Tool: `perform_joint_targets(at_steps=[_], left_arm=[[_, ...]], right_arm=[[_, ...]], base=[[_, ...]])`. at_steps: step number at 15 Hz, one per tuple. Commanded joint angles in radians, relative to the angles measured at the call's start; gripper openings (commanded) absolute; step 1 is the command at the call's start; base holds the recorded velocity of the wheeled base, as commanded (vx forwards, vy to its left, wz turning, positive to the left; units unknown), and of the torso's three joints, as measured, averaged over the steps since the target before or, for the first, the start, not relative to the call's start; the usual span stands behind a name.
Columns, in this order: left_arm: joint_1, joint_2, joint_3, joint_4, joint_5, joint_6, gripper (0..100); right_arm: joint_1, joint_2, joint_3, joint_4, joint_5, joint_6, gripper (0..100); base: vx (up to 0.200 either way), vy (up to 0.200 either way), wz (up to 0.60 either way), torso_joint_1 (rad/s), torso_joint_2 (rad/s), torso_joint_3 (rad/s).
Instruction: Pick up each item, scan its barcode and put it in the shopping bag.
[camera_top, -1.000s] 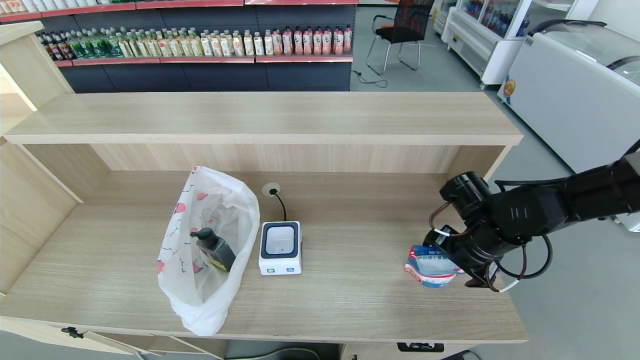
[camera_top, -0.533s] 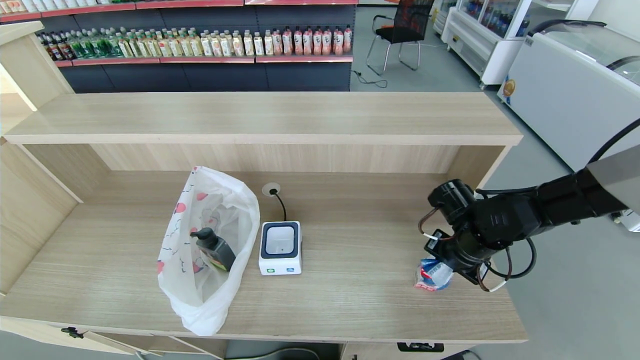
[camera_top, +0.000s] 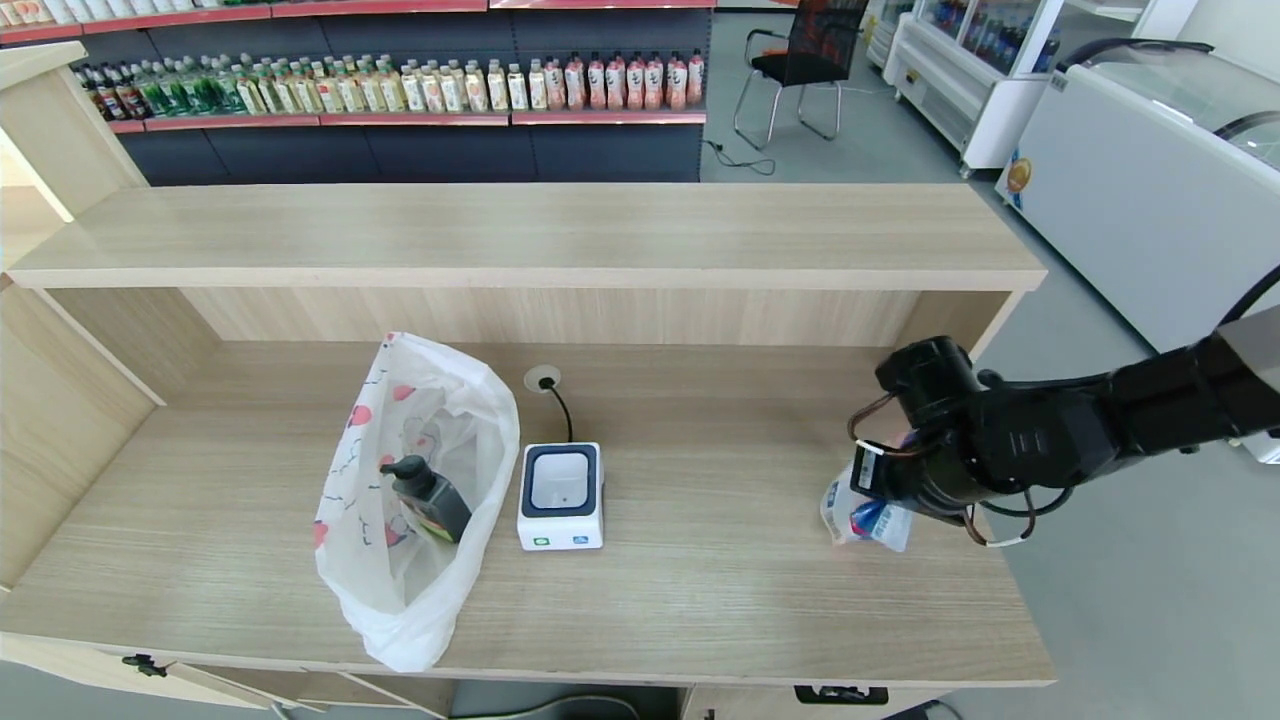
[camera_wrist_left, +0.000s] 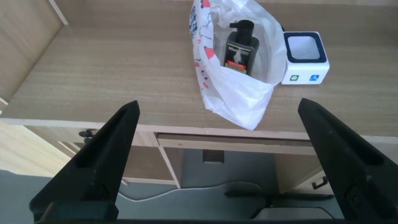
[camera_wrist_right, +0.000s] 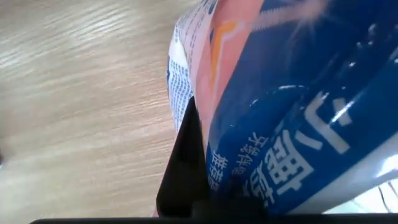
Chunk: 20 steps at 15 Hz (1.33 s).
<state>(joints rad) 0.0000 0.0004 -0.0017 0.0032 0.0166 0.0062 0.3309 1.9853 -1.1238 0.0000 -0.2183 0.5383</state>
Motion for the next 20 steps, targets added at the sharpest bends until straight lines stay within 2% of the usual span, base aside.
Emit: perform_joint_targets(at_steps=[1, 2, 3, 6, 7, 9, 11, 12, 14, 16, 17, 19, 20], left_arm=[[0.000, 0.000, 0.002, 0.000, 0.000, 0.000, 100], [0.000, 0.000, 0.002, 0.000, 0.000, 0.000, 100], [0.000, 0.000, 0.000, 0.000, 0.000, 0.000, 100], [0.000, 0.000, 0.000, 0.000, 0.000, 0.000, 100], [0.000, 0.000, 0.000, 0.000, 0.000, 0.000, 100], [0.000, 0.000, 0.000, 0.000, 0.000, 0.000, 100], [0.000, 0.000, 0.000, 0.000, 0.000, 0.000, 100], [0.000, 0.000, 0.000, 0.000, 0.000, 0.000, 100], [0.000, 0.000, 0.000, 0.000, 0.000, 0.000, 100], [0.000, 0.000, 0.000, 0.000, 0.000, 0.000, 100], [0.000, 0.000, 0.000, 0.000, 0.000, 0.000, 100], [0.000, 0.000, 0.000, 0.000, 0.000, 0.000, 100], [0.000, 0.000, 0.000, 0.000, 0.000, 0.000, 100]], right_arm=[[-0.047, -0.154, 0.157, -0.178, 0.152, -0.199, 0], [-0.067, -0.197, 0.219, -0.250, 0.251, -0.308, 0], [-0.141, -0.278, 0.322, -0.356, 0.507, -0.580, 0], [-0.297, -0.378, 0.372, -0.367, 1.031, -0.992, 0], [-0.329, -0.404, 0.391, -0.368, 1.169, -1.112, 0], [-0.360, -0.444, 0.449, -0.364, 1.327, -1.368, 0], [-0.358, -0.468, 0.492, -0.360, 1.452, -1.523, 0], [-0.354, -0.476, 0.498, -0.356, 1.475, -1.581, 0], [-0.351, -0.496, 0.486, -0.318, 1.473, -1.580, 0], [-0.326, -0.577, 0.384, -0.166, 1.467, -1.367, 0], [-0.316, -0.635, 0.365, -0.118, 1.445, -1.199, 0], [-0.297, -0.698, 0.377, -0.112, 1.398, -0.946, 0], [-0.294, -0.706, 0.394, -0.112, 1.396, -0.885, 0]], base=[[0.000, 0.000, 0.00, 0.000, 0.00, 0.000], [0.000, 0.000, 0.00, 0.000, 0.00, 0.000], [0.000, 0.000, 0.00, 0.000, 0.00, 0.000], [0.000, 0.000, 0.00, 0.000, 0.00, 0.000], [0.000, 0.000, 0.00, 0.000, 0.00, 0.000], [0.000, 0.000, 0.00, 0.000, 0.00, 0.000], [0.000, 0.000, 0.00, 0.000, 0.00, 0.000], [0.000, 0.000, 0.00, 0.000, 0.00, 0.000], [0.000, 0.000, 0.00, 0.000, 0.00, 0.000], [0.000, 0.000, 0.00, 0.000, 0.00, 0.000], [0.000, 0.000, 0.00, 0.000, 0.00, 0.000], [0.000, 0.000, 0.00, 0.000, 0.00, 0.000], [0.000, 0.000, 0.00, 0.000, 0.00, 0.000]])
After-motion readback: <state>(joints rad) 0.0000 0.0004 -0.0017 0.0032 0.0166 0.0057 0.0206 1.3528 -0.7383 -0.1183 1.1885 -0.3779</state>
